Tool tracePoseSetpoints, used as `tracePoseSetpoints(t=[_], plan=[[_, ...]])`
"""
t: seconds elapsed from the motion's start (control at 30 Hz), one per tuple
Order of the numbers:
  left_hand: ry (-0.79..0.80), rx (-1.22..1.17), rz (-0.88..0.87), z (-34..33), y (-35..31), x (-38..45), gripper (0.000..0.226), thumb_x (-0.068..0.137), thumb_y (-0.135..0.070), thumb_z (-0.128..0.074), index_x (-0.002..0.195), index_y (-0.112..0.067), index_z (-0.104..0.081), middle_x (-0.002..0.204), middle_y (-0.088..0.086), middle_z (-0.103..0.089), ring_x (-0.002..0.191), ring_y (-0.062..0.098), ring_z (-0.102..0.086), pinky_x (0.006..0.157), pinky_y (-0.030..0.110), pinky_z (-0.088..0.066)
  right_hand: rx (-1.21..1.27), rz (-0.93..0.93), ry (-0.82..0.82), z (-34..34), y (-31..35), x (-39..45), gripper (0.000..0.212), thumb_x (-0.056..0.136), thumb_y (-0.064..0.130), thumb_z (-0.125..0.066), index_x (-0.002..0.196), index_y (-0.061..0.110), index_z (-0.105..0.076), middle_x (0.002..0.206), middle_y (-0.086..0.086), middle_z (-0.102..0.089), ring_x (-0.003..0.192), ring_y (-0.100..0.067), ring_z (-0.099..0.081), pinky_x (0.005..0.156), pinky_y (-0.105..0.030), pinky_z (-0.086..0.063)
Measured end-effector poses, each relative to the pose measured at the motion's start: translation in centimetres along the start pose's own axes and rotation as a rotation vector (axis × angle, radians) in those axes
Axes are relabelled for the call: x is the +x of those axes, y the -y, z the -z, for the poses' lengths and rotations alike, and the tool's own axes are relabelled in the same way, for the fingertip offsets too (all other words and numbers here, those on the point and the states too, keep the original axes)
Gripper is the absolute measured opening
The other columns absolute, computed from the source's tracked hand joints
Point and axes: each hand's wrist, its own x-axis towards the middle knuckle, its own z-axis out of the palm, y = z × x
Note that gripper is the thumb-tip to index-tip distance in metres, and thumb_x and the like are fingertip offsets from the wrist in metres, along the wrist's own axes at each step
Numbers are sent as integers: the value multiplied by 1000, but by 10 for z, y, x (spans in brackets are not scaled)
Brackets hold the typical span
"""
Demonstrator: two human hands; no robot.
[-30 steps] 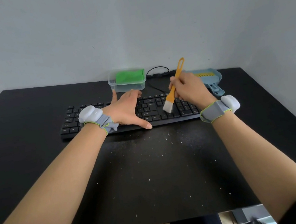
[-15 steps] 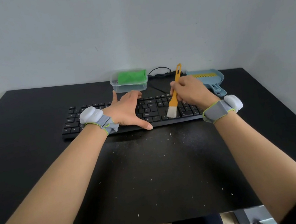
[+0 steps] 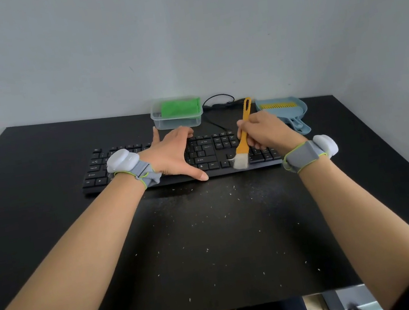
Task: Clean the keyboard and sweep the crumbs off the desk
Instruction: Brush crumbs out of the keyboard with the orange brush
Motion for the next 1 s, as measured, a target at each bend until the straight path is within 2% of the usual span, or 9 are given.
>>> tracePoseSetpoints(t=[0.07, 0.17, 0.23, 0.37, 0.5, 0.6, 0.73, 0.83, 1.0], plan=[[3, -2, -1, 0, 0, 0, 123, 57, -75, -77, 149, -16, -21, 153, -3, -33, 145, 18, -27, 116, 60, 14, 67, -6, -57, 5, 0, 3, 40, 105, 28, -42, 76, 14, -65, 52, 1, -57, 40, -8, -49, 42, -20, -41], [4, -2, 1, 0, 1, 0, 123, 57, -74, -77, 149, -16, -21, 154, -3, -32, 145, 18, -26, 116, 60, 14, 45, 37, -197, 1, -3, 5, 38, 105, 30, -41, 78, 15, -64, 57, 1, -62, 47, -9, -55, 53, -23, -46], [4, -1, 1, 1, 1, 0, 123, 57, -74, -78, 149, -15, -21, 154, -3, -33, 145, 18, -27, 116, 60, 14, -6, 51, -138, -4, -4, 3, 39, 104, 29, -41, 76, 16, -64, 57, 2, -61, 47, -9, -55, 56, -24, -46], [1, -9, 5, 2, 3, -1, 122, 57, -73, -78, 149, -15, -22, 153, -3, -34, 145, 18, -27, 116, 61, 15, 28, 32, -100, 6, 4, 3, 40, 105, 29, -42, 74, 16, -64, 55, 1, -58, 40, -7, -49, 42, -16, -41], [-5, -5, 12, 2, 2, -2, 122, 58, -73, -78, 149, -15, -22, 153, -3, -34, 145, 18, -28, 116, 61, 16, -69, 88, -154, -3, 2, 4, 39, 103, 28, -42, 71, 19, -62, 59, 1, -63, 51, -12, -57, 62, -28, -50], [-4, -4, 12, 2, 2, -2, 122, 57, -73, -78, 149, -15, -22, 153, -3, -34, 145, 18, -28, 116, 61, 15, -48, 50, -58, -3, 3, 1, 41, 104, 28, -42, 70, 17, -64, 56, 0, -61, 43, -8, -53, 49, -19, -44], [0, -1, 16, 3, 3, -3, 122, 58, -73, -77, 149, -15, -22, 154, -2, -33, 145, 19, -28, 115, 61, 15, -54, 79, -128, -1, 7, 1, 40, 103, 27, -42, 72, 16, -65, 57, 1, -62, 44, -7, -54, 54, -20, -46], [0, 2, 14, 2, 2, -3, 121, 59, -73, -78, 149, -14, -21, 154, -2, -33, 145, 19, -28, 116, 61, 15, -73, 65, -16, -9, 4, -6, 40, 104, 27, -43, 76, 11, -67, 56, -2, -61, 44, -12, -53, 44, -17, -44], [1, 1, 16, 2, 2, -4, 121, 60, -73, -77, 149, -14, -21, 154, -1, -32, 145, 20, -27, 116, 61, 15, -50, 91, -129, -5, 5, -2, 39, 103, 29, -43, 76, 14, -66, 56, 2, -63, 43, -5, -55, 50, -19, -45]])
